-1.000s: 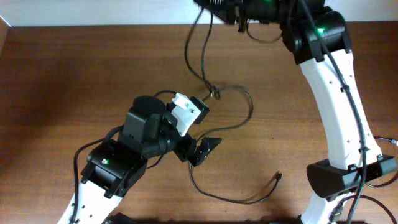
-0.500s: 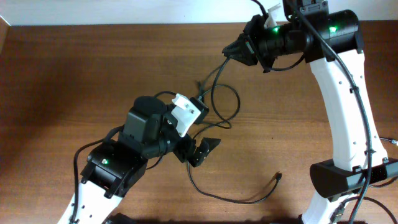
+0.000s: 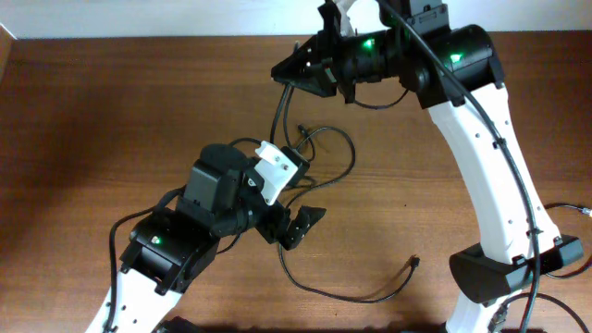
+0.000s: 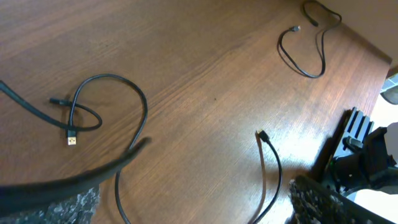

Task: Untangle cables

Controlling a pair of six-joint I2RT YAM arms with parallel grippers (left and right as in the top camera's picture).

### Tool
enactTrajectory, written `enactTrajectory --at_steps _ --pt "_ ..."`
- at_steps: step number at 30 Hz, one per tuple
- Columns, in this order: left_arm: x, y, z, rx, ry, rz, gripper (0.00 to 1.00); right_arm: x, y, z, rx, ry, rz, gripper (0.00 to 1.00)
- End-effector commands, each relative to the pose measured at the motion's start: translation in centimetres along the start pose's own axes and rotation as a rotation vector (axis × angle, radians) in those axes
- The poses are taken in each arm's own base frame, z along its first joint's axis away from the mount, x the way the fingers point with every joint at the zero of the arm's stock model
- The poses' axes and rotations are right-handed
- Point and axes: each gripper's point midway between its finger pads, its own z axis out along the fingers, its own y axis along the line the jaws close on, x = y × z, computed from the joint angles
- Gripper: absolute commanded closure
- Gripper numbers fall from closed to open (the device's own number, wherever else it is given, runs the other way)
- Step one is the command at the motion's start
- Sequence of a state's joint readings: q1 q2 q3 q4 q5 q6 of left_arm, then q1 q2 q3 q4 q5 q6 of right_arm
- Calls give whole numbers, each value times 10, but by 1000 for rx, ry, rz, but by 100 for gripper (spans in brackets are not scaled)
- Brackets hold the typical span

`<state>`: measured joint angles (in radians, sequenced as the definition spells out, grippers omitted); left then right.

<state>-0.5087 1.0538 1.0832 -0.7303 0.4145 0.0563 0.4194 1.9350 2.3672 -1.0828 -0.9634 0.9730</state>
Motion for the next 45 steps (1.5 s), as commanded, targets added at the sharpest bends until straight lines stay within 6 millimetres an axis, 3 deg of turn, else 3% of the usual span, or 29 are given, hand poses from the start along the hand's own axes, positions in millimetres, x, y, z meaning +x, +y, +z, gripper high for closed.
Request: enactTrajectory --at_steps 1,5,8,10,14,21,25,30,33,36,39,42,45 --pt "-1 -1 -4 -4 -3 -2 1 10 21 -20 -9 -64 -55 96" --pt "-1 3 -5 -31 0 -19 1 8 22 -53 91 -260 -83 96" --pt "1 38 -19 -259 -32 -233 1 9 18 -75 153 -356 -83 96" --pt "12 67 -54 -493 -93 -401 1 17 21 -98 193 -449 -94 96" --pt "16 77 -82 -610 -145 -419 1 37 19 -135 268 -572 -89 96" --pt "23 83 -70 -621 -88 -425 1 84 -58 -178 630 -600 81 96" --pt "30 86 -61 -628 -42 -430 1 87 -55 -181 646 -581 -5 96" --pt "35 89 -53 -634 -4 -434 1 85 -51 -179 626 -581 -14 96" --pt "36 90 -50 -636 8 -435 1 88 -34 -164 546 -497 -124 96" --pt "37 90 -50 -637 13 -435 1 82 -35 -168 564 -529 -137 96" --pt "37 90 -50 -637 12 -435 1 63 -26 -180 577 -646 -176 96" --pt "37 90 -50 -637 13 -435 1 39 -27 -212 662 -858 -160 96" --pt "37 90 -50 -637 12 -435 1 28 -23 -249 720 -1075 -125 96"
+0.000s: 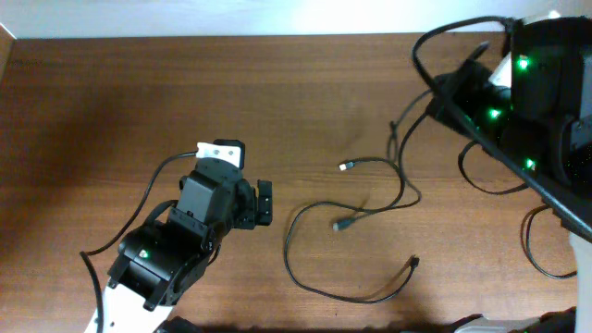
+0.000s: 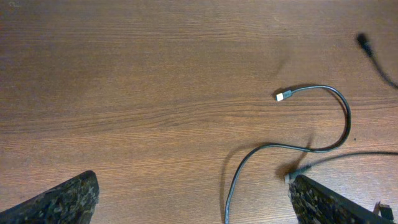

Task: Untangle cables
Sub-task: 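Pull the right gripper rightward and lay the cable at the right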

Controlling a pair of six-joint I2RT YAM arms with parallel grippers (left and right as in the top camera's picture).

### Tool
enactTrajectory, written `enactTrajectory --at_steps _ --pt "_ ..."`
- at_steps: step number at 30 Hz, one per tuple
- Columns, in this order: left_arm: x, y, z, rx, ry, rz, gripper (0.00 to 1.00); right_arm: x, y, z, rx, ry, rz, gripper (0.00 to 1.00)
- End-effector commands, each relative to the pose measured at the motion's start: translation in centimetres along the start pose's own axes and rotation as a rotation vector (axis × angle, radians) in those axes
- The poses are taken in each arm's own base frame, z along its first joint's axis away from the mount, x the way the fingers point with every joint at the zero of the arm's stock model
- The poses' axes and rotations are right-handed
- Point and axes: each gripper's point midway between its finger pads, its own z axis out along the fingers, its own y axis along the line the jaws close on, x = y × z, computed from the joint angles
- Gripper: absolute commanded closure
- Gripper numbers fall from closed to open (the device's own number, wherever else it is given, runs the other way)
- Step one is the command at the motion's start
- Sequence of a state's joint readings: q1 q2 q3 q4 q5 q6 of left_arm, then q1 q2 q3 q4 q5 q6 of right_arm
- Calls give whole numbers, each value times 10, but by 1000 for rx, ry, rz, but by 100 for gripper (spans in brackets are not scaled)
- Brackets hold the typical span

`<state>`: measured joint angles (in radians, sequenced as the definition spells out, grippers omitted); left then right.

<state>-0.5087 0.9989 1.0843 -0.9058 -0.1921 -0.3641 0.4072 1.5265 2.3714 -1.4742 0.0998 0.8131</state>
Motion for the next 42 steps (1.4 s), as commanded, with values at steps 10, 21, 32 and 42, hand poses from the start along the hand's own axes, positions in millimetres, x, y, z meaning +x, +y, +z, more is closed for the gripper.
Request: enactTrajectory --at_steps 10,21,32,42 --pt "-4 2 -2 -12 -11 -19 1 -116 -140 -71 498 -581 289 96" --pt "-4 2 -2 -12 -11 -19 1 -177 -244 6 772 -590 403 96" --pt "-4 2 -2 -12 -11 -19 1 -209 -341 70 1012 -572 356 96" --pt "-4 2 -2 -12 -11 -19 1 -188 -456 84 1062 -396 521 96"
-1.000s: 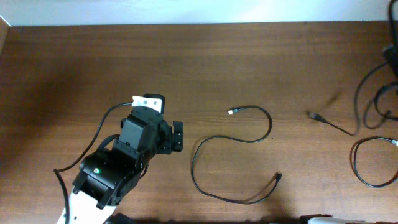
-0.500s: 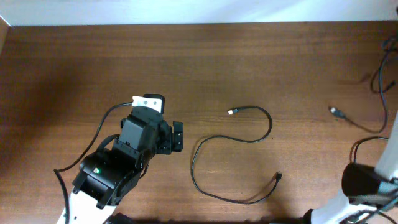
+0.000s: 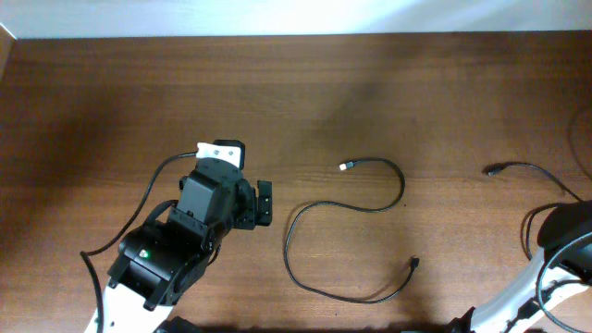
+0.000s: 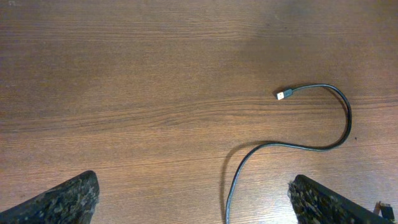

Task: Untangle cables
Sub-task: 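Pull the right gripper rightward and lay the cable at the right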

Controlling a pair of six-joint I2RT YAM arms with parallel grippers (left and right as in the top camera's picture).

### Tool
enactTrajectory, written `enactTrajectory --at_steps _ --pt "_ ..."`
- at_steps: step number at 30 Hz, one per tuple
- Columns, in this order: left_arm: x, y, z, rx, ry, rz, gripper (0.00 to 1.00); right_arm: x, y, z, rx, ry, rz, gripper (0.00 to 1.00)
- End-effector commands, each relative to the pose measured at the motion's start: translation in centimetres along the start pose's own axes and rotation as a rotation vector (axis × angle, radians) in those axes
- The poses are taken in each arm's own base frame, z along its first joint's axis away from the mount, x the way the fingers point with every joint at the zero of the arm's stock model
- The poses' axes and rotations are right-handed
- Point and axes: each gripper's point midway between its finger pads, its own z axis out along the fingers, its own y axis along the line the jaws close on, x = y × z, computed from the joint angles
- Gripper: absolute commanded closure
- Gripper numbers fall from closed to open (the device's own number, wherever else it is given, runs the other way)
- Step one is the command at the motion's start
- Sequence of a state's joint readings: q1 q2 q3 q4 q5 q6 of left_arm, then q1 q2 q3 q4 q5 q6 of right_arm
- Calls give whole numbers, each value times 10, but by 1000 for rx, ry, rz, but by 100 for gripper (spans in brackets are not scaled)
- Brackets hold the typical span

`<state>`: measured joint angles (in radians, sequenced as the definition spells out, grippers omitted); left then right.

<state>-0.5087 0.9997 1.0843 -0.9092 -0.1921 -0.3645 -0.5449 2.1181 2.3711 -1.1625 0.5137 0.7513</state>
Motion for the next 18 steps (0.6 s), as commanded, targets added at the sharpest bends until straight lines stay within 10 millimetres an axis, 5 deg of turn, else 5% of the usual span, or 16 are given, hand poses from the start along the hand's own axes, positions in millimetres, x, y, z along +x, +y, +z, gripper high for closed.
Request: enactTrajectory --at_steps 1,3,5,8,14,18 --pt "-4 2 -2 -11 -15 -19 1 10 6 13 -21 42 -18 96" --pt "-4 2 -2 -11 -15 -19 1 16 9 20 -18 57 -24 89" --pt "-4 2 -2 -11 -15 -19 1 22 10 27 -12 73 -33 51" --pt "-4 2 -2 -11 -15 -19 1 28 7 29 3 93 -46 16" --pt "-5 2 -2 -10 -15 -19 1 47 -2 26 19 183 -94 9" --pt "-5 2 -2 -10 -15 -19 1 67 13 10 -136 302 -315 1"
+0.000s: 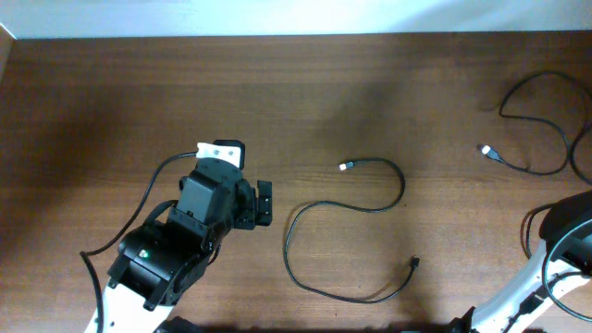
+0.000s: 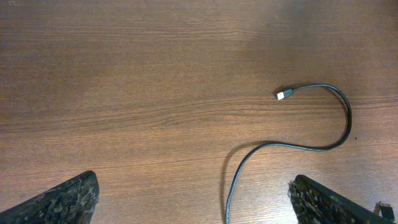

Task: Untangle cables

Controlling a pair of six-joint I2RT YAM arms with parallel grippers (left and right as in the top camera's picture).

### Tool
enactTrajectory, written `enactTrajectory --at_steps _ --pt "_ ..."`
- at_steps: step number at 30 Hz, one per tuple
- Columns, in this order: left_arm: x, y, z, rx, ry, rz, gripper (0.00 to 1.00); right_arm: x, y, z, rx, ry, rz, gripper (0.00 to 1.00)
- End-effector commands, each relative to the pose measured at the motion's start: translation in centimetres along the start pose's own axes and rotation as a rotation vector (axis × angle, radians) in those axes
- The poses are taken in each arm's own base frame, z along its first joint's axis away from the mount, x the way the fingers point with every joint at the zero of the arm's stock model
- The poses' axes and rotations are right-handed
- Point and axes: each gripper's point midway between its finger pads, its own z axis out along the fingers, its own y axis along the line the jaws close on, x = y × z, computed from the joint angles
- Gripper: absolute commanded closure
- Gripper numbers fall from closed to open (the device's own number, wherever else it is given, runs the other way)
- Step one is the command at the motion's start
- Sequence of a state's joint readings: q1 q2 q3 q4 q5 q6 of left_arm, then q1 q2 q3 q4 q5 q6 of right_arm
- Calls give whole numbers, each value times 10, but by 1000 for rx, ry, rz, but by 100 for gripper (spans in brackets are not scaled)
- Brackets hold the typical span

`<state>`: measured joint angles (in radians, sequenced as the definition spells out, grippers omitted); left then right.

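One black cable [image 1: 401, 188] lies alone mid-table, running from its small plug [image 1: 344, 167] round a bend, back through a wide loop, to a dark end [image 1: 413, 265]. The left wrist view shows its plug [image 2: 283, 95] and bend [image 2: 346, 121]. A second black cable [image 1: 544, 129] with a white plug [image 1: 485, 149] lies in a loop at the far right, apart from the first. My left gripper [image 1: 265, 203] [image 2: 193, 208] hovers open and empty left of the first cable. The right gripper is out of view.
Part of the right arm [image 1: 566, 236] shows at the lower right edge, with more black wiring [image 1: 529, 242] beside it. The left arm's body [image 1: 176, 245] fills the lower left. The table's far edge [image 1: 277, 36] runs along the top.
The second cable has moved up at the far right: its plug sat lower, the wire trailing off the right edge, and now it lies in a loop. The left arm has not moved.
Both grippers were at a tangle in mid-table, the right one lifting a cable. Then the left arm sat back at the left, and the right arm was at the right with a cable trailing. Now the two cables lie apart.
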<state>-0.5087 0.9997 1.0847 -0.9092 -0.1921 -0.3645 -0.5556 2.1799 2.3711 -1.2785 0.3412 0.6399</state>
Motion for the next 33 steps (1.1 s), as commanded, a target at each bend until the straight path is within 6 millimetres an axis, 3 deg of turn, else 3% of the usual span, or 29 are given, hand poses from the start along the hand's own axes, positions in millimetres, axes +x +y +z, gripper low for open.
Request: enactTrajectory --at_steps 1,6,8,9,11,14,18,24,28,30,33 --pt "-4 2 -2 -10 -15 -19 1 22 26 -20 -193 102 -236 1" --pt "-4 2 -2 -11 -14 -19 1 64 67 -84 -573 235 -453 1" --pt "-4 2 -2 -10 -14 -19 1 79 73 -106 -601 227 -540 1" --pt "-4 2 -2 -11 -15 -19 1 98 81 -129 -631 244 -588 1" --pt "-4 2 -2 -10 -14 -19 1 126 90 -151 -661 282 -653 1" --pt "-4 2 -2 -11 -14 -19 1 188 99 -179 -661 407 -765 1" --pt "-4 2 -2 -11 -14 -19 1 254 98 -213 -605 557 -786 1" --pt "-4 2 -2 -11 -15 -19 1 319 110 -249 -467 431 -824 1" --pt "-4 2 -2 -11 -14 -19 1 363 118 -279 -518 386 -908 1" --pt "-4 2 -2 -10 -14 -19 1 374 118 -276 -493 376 -901 1" --pt "-4 2 -2 -11 -15 -19 1 408 113 -245 -425 472 -912 0"
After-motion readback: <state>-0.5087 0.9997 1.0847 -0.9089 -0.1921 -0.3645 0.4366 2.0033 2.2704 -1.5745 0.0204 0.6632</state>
